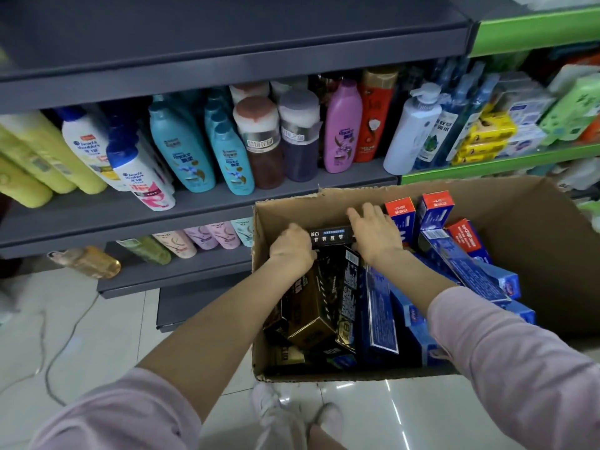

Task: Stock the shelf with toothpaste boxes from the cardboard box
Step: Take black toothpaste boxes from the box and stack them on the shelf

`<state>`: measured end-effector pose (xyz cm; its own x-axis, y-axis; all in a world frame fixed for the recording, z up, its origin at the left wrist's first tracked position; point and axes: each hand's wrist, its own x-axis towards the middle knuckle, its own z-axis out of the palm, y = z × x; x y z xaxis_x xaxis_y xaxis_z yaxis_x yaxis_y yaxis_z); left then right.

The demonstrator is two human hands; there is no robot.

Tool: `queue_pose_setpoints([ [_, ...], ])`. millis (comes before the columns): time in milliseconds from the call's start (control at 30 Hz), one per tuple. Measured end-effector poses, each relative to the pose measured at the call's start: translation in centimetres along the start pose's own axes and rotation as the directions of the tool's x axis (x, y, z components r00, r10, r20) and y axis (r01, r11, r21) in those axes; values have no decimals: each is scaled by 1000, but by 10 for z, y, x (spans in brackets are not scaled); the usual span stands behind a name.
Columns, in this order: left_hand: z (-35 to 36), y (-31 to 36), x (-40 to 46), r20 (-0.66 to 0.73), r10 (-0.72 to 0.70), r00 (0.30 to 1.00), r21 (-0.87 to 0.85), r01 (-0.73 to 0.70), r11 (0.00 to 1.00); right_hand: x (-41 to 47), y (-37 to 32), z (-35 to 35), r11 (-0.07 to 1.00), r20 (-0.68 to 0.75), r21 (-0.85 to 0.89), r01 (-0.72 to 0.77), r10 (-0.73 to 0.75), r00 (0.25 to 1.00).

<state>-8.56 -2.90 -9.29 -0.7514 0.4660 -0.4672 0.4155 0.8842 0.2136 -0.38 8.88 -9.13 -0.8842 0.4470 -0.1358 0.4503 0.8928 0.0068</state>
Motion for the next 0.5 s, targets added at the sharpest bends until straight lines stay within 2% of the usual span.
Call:
queue_pose_setpoints([
  [67,-3,-4,-4,218,-62,974,16,59,998,-3,-3,-9,999,8,-19,41,-41,999],
  [133,-4,-2,-5,409,-122,904,-1,135,991,-7,-6,-19,999,1,-30,37,-37,999],
  [233,-8,2,-8,552,-133,823,16,149,989,-16,-6,-34,1000,11,-10,-19,19,1000],
  [367,-11,2,-18,526,-91,845,-21,119,993,-30,1,-47,993,56,76,-90,86,995],
  [500,-5,-5,-24,404,-47,914,-207,141,968,-48,8,-43,906,155,339,-254,212,965],
])
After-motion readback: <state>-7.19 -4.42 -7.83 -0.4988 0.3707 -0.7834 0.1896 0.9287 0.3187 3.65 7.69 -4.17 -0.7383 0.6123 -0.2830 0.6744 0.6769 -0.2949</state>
